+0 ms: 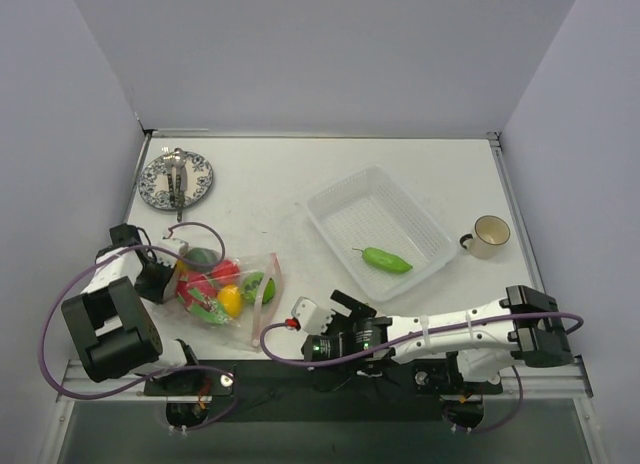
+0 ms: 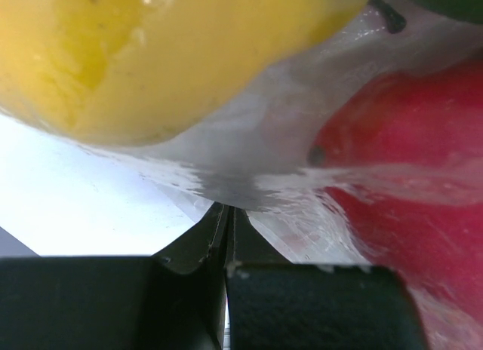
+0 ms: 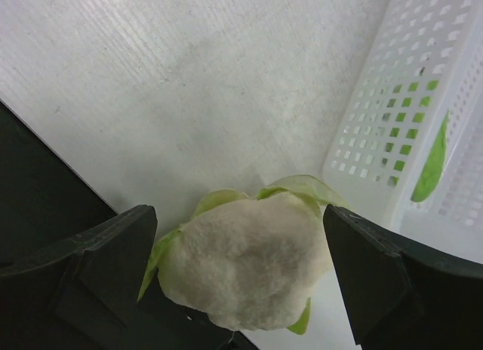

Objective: Open the zip-top bag and remove the fake food

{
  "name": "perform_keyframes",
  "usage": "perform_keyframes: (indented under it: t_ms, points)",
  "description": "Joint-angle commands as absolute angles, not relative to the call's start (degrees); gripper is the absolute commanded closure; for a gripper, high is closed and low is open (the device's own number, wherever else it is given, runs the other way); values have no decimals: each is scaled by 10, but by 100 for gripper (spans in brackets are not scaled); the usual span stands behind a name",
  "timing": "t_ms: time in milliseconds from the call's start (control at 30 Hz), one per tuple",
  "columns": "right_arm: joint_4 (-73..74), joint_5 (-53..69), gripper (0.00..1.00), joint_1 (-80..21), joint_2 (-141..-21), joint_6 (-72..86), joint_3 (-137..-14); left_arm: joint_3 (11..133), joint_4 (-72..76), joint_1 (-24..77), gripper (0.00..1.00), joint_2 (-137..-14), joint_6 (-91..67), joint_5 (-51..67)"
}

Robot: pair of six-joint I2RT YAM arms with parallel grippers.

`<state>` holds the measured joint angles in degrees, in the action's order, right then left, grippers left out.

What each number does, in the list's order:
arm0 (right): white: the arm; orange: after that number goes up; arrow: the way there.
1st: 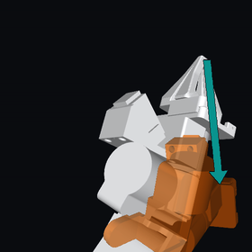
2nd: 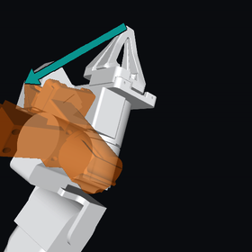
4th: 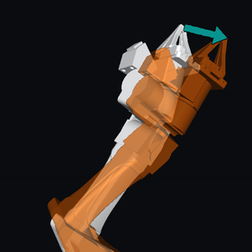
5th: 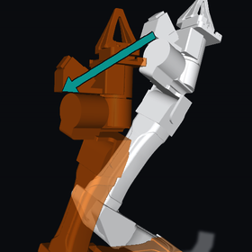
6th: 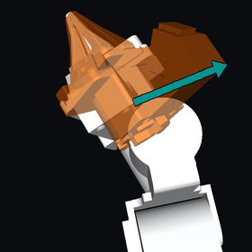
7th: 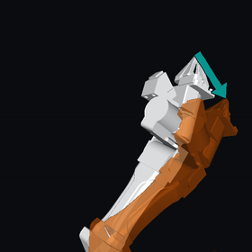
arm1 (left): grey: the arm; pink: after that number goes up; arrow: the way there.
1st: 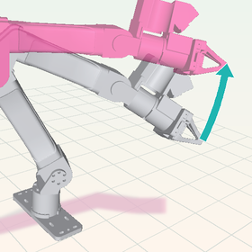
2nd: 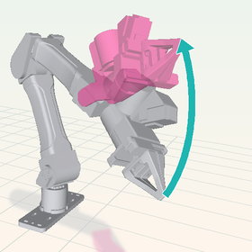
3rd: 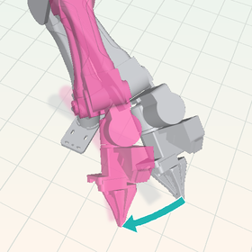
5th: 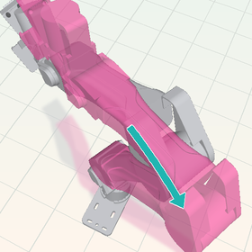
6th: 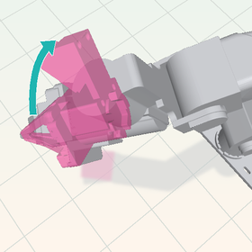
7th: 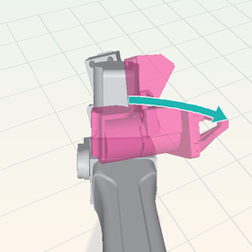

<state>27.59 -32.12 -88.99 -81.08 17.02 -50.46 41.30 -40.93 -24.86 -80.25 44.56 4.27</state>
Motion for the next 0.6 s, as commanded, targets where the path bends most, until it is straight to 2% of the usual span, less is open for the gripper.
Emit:
perform_keyframes:
  t_ms: [0,333,433,567]
  points:
    - [376,-400,0,-901,-800,228,-541,399,-425,-253,100,-793,455,68]
    - [429,-371,0,-899,-747,324,-523,401,-435,-252,100,-781,456,76]
    - [477,-395,0,-899,-749,358,-549,405,-443,-252,100,-780,456,80]
    - [522,-366,0,-893,-746,424,-568,410,-453,-252,100,-773,455,79]
